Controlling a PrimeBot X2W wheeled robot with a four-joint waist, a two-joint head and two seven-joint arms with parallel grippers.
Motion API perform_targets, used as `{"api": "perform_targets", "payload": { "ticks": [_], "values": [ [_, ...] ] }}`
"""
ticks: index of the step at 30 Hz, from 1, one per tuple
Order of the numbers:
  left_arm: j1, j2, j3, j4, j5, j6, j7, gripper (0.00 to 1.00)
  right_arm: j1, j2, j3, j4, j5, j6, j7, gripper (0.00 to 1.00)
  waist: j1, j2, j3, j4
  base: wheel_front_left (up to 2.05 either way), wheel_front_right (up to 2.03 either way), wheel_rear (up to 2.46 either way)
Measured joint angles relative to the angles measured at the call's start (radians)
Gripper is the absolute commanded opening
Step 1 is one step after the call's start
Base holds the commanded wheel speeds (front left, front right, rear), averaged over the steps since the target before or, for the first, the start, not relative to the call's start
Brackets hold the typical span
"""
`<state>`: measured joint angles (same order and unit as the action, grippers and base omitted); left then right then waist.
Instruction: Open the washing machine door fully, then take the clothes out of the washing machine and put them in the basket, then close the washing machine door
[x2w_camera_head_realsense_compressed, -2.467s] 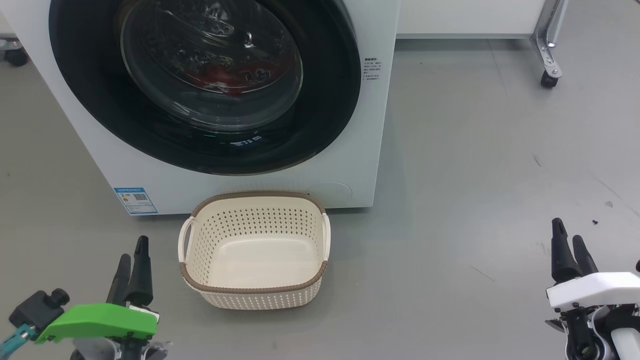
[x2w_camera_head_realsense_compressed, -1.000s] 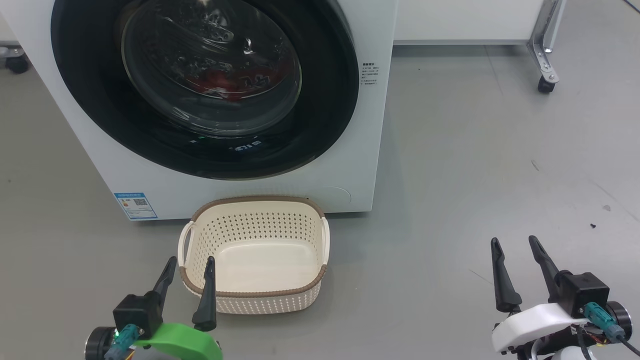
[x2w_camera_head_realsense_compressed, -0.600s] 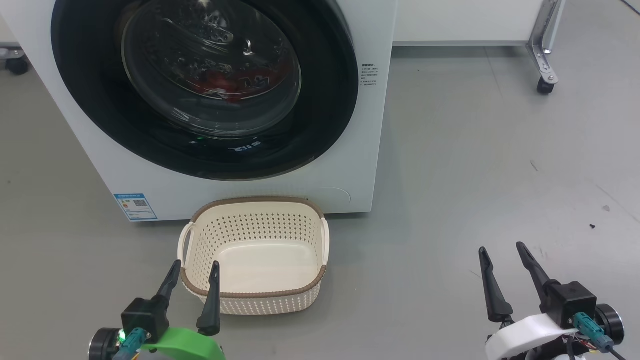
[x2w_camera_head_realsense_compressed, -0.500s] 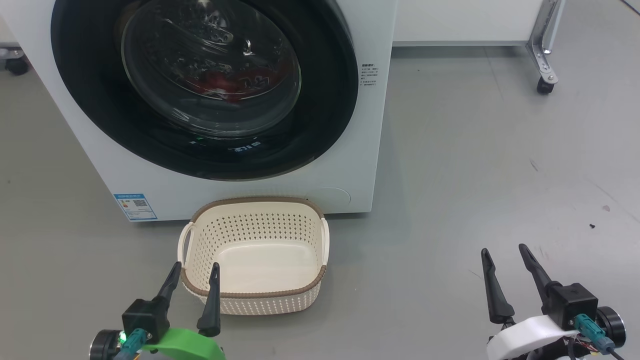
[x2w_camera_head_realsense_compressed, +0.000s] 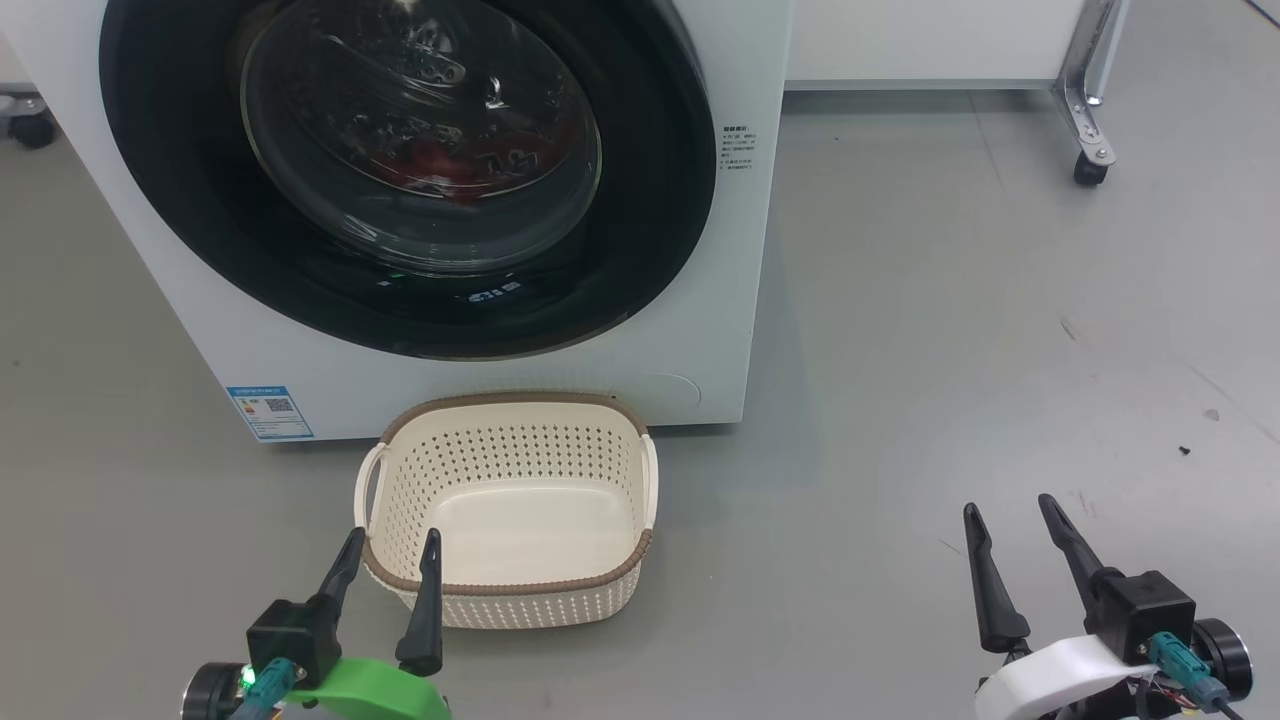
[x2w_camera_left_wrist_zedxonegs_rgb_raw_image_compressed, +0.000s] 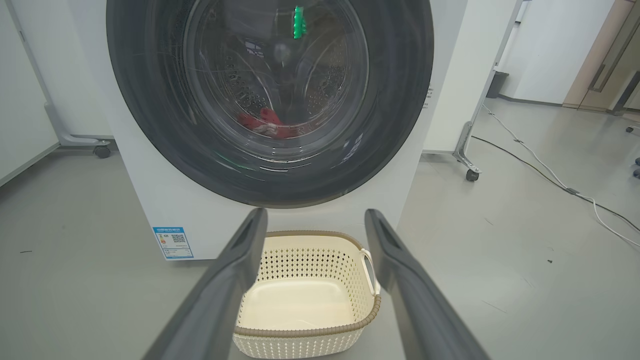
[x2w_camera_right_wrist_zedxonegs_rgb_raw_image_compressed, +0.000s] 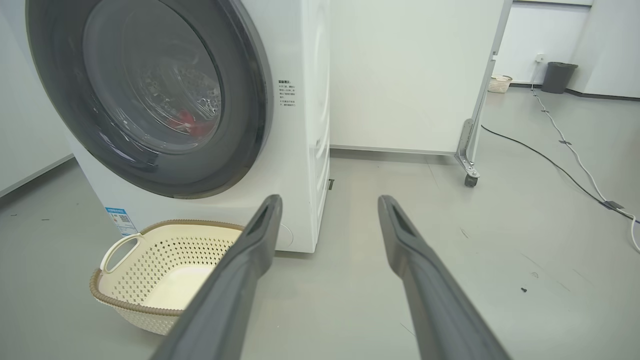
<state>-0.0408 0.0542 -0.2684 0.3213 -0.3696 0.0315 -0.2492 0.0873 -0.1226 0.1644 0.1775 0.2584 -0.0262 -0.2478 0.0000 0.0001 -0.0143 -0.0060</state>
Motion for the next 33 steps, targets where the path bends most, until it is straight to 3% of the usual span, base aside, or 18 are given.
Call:
{"api": "perform_targets", "payload": {
  "ticks": [9, 10, 11, 23, 33],
  "values": [
    [-0.001, -0.001, 0.002, 0.003, 0.000, 0.000, 0.000, 1.00, 0.000, 0.001, -0.003, 0.001, -0.014, 0.015, 0.000, 1.00, 0.0000, 0.0000, 0.000, -0.001, 0.00, 0.00, 0.00],
    [-0.001, -0.001, 0.002, 0.004, 0.000, 0.000, 0.000, 1.00, 0.000, 0.001, -0.004, 0.001, -0.015, 0.016, 0.000, 0.27, 0.0000, 0.0000, 0.000, -0.001, 0.00, 0.00, 0.00],
    [-0.001, -0.001, 0.003, 0.004, 0.000, 0.000, 0.000, 1.00, 0.000, 0.001, -0.006, 0.001, -0.015, 0.016, 0.000, 0.00, 0.0000, 0.0000, -0.001, -0.002, 0.00, 0.00, 0.00],
    [-0.001, -0.003, 0.009, 0.009, 0.003, 0.000, 0.000, 1.00, 0.000, 0.011, -0.012, 0.007, -0.010, 0.048, 0.000, 0.00, 0.0000, 0.0000, -0.002, -0.004, 0.00, 0.00, 0.00],
    [-0.002, -0.004, 0.012, -0.005, 0.003, 0.000, 0.000, 1.00, -0.006, 0.036, -0.027, 0.006, 0.082, 0.104, 0.000, 0.00, 0.0000, 0.0000, 0.019, -0.006, 0.00, 0.00, 0.00]
  ]
}}
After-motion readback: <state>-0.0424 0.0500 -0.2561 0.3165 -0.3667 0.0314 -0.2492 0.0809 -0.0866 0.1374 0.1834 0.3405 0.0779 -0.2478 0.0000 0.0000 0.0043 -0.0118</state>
